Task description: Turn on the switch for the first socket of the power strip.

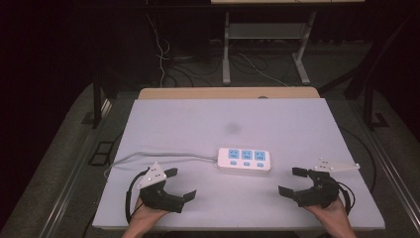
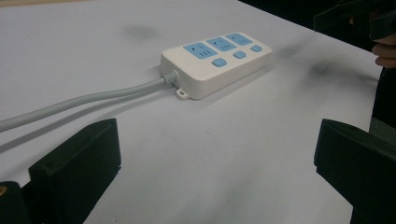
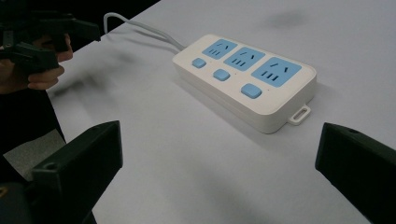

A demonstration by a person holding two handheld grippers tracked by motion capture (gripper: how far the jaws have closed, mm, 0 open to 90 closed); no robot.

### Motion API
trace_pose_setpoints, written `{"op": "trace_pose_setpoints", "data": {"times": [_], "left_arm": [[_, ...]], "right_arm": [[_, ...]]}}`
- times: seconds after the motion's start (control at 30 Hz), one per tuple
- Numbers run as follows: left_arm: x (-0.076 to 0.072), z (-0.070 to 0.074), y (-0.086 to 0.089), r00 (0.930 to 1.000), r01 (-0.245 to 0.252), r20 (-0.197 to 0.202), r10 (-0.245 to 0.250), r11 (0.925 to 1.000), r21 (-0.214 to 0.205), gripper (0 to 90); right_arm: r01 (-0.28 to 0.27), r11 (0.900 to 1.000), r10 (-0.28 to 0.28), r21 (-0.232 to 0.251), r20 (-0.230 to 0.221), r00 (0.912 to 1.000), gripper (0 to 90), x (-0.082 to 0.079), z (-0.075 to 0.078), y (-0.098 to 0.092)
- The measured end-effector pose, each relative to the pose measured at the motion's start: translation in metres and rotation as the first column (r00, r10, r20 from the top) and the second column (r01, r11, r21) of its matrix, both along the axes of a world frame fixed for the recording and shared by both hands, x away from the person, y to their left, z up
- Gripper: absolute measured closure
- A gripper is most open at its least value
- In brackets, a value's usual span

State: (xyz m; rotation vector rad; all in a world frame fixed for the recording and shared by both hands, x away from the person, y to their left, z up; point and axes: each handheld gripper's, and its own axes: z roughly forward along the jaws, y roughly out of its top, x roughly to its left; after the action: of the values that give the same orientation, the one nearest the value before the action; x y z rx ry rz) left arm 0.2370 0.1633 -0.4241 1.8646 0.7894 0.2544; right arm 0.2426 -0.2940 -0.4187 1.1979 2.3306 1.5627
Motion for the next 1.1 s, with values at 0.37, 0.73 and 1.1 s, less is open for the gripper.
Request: {"op": "trace_pose_setpoints", "data": {"times": [0.37, 0.73, 1.1], "left_arm": [[0.000, 0.000, -0.001, 0.9999, 0.015, -0.005, -0.015, 0.9999, -0.006, 0.0], [-0.001, 0.006, -0.001, 0.9996, 0.027, -0.001, -0.027, 0.9996, -0.007, 0.0], [0.003, 0.019, 0.003, 0.9991, 0.042, -0.005, -0.042, 0.9990, 0.017, 0.1]], "right_arm": [[0.000, 1.0000, 0.000, -0.005, 0.000, 1.0000, 0.4, 0.000, 0.000, 0.000], [0.003, 1.0000, -0.003, -0.008, -0.005, 1.0000, 0.4, 0.000, 0.000, -0.002], [0.009, 0.9999, -0.009, -0.011, -0.014, 0.9999, 0.4, 0.001, 0.000, -0.003]]}}
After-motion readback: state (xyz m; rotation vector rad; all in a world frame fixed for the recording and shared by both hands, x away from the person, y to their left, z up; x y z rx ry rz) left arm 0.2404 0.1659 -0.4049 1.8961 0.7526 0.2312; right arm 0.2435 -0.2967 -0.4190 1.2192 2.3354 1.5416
